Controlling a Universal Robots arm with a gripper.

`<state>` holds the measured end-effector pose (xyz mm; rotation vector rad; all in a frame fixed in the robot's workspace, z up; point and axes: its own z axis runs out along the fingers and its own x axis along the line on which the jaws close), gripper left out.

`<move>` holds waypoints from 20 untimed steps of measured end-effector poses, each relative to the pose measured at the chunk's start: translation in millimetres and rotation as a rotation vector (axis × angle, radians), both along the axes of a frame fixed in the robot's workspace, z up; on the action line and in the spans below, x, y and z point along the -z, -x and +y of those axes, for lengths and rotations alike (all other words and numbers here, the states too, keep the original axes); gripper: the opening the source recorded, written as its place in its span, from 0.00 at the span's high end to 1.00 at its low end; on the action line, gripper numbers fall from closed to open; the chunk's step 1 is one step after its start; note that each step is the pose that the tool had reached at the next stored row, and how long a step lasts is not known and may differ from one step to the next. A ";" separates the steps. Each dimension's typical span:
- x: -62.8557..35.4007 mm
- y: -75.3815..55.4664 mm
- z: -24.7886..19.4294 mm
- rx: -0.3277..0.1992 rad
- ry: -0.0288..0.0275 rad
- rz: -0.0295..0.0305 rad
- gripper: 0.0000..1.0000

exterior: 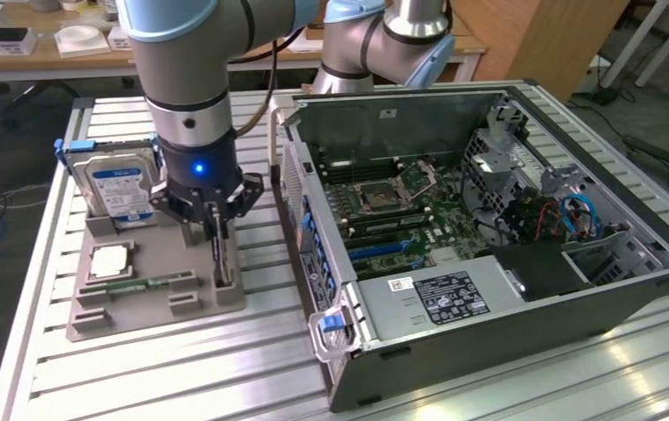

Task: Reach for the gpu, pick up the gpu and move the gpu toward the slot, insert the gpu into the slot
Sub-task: 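Pick up the gpu and move the gpu toward the slot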

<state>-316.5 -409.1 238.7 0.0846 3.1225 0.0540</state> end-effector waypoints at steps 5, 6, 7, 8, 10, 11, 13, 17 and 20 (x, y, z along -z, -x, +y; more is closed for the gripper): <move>-10.1 0.1 0.1 0.000 -0.0001 0.0000 0.74; -12.5 0.1 0.1 0.000 -0.0001 0.0001 0.74; -14.9 0.1 0.1 0.000 0.0000 0.0000 0.74; -17.1 0.1 0.1 0.000 -0.0001 0.0000 0.74; -21.4 0.1 0.1 0.000 -0.0001 -0.0001 0.74; -23.7 0.1 0.1 0.000 0.0000 0.0000 0.74; -28.1 0.1 0.0 0.000 -0.0001 -0.0001 0.74; -34.8 0.1 -0.1 0.000 0.0000 -0.0001 0.74; -39.2 0.1 -0.2 0.000 -0.0001 -0.0001 0.74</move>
